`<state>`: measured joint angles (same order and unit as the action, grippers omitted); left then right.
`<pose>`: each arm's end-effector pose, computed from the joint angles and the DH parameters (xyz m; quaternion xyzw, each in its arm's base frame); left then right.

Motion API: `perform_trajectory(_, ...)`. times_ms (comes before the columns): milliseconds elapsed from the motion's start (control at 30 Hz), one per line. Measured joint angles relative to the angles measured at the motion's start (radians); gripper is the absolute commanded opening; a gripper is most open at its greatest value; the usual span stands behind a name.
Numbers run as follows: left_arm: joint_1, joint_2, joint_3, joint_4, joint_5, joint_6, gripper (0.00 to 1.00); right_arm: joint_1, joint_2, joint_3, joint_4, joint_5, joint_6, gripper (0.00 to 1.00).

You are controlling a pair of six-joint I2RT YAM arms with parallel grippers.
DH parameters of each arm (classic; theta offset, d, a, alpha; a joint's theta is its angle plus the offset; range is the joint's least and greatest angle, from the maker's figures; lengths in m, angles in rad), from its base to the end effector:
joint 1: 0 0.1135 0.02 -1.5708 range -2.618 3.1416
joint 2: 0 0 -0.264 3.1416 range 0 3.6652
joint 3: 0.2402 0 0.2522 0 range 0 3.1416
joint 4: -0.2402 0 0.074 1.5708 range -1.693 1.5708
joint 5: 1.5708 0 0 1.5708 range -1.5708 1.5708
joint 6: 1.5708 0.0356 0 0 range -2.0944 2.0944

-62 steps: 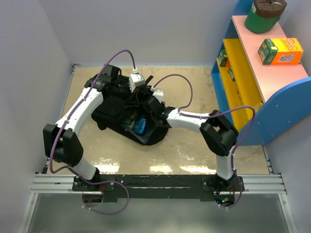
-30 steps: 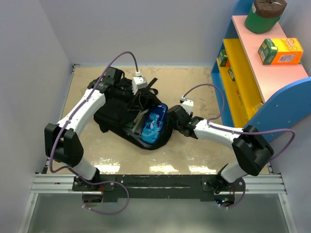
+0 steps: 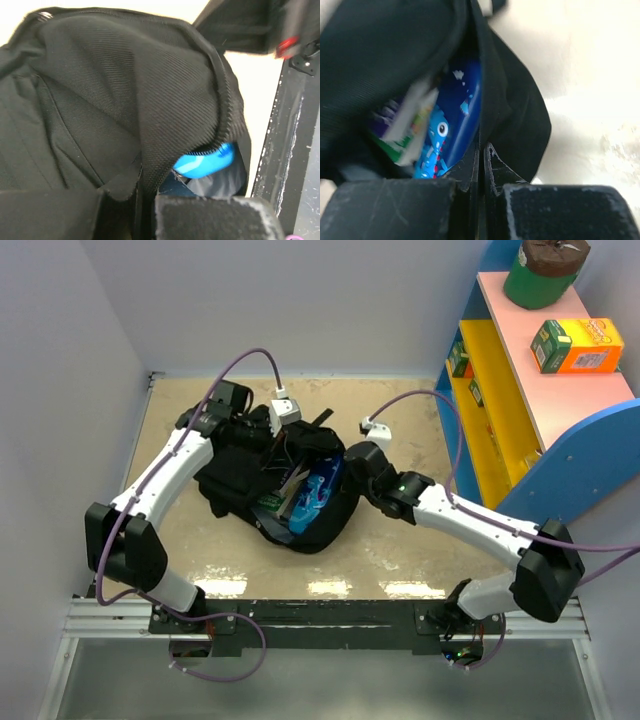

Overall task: Pack the student bag
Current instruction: Adjust the student bag at the center of the board.

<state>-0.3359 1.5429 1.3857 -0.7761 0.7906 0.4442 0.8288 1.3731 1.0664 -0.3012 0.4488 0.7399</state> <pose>0.2965 -0.1303 0.3187 0.4449 0.7647 -0.3495 0.3086 0.2188 0.2158 0.2950 0.0645 0.8678 0.1793 0.4589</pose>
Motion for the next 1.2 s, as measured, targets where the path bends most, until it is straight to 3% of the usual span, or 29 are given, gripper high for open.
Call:
perform_trajectory(200,-0.018,-0.001,-0.008,-0.032,0.016,0.022,0.1,0.007,0.029,-0.147,0.006,-0.071,0.016,0.01)
perform_trajectory(433,-0.165,0.028,-0.041,-0.177,-0.04,0.191,0.17,0.017,-0.082,-0.256,0.009,-0.157,0.019,0.09)
perform_trajectory(467,-0.195,0.029,-0.055,-0.187,-0.04,0.208,0.23,0.017,-0.108,-0.257,0.003,-0.166,0.017,0.1)
perform_trajectory(533,-0.233,0.027,-0.091,-0.216,-0.029,0.246,0.38,0.017,-0.138,-0.257,0.0,-0.188,0.008,0.28)
perform_trajectory(567,-0.25,0.025,-0.111,-0.23,-0.022,0.266,0.61,0.016,-0.145,-0.257,-0.003,-0.203,0.002,0.37)
perform_trajectory(600,-0.262,0.023,-0.126,-0.246,-0.017,0.288,0.7,0.014,-0.146,-0.255,-0.006,-0.215,-0.002,0.46)
perform_trajectory(667,-0.286,0.01,-0.166,-0.297,-0.008,0.328,0.98,0.01,-0.136,-0.247,-0.018,-0.236,-0.018,0.49)
perform_trajectory(767,-0.302,-0.024,-0.201,-0.378,-0.008,0.363,1.0,-0.016,-0.136,-0.225,-0.044,-0.243,-0.045,0.59)
perform_trajectory(900,-0.298,-0.061,-0.143,-0.428,-0.037,0.36,1.0,-0.08,-0.175,-0.184,-0.068,-0.242,-0.078,0.62)
perform_trajectory(1067,-0.278,-0.058,0.055,-0.351,-0.106,0.296,1.0,-0.133,-0.191,-0.093,-0.085,-0.203,-0.132,0.52)
perform_trajectory(1200,-0.244,-0.002,0.149,-0.177,-0.18,0.217,1.0,-0.155,-0.124,-0.045,-0.057,-0.177,-0.166,0.48)
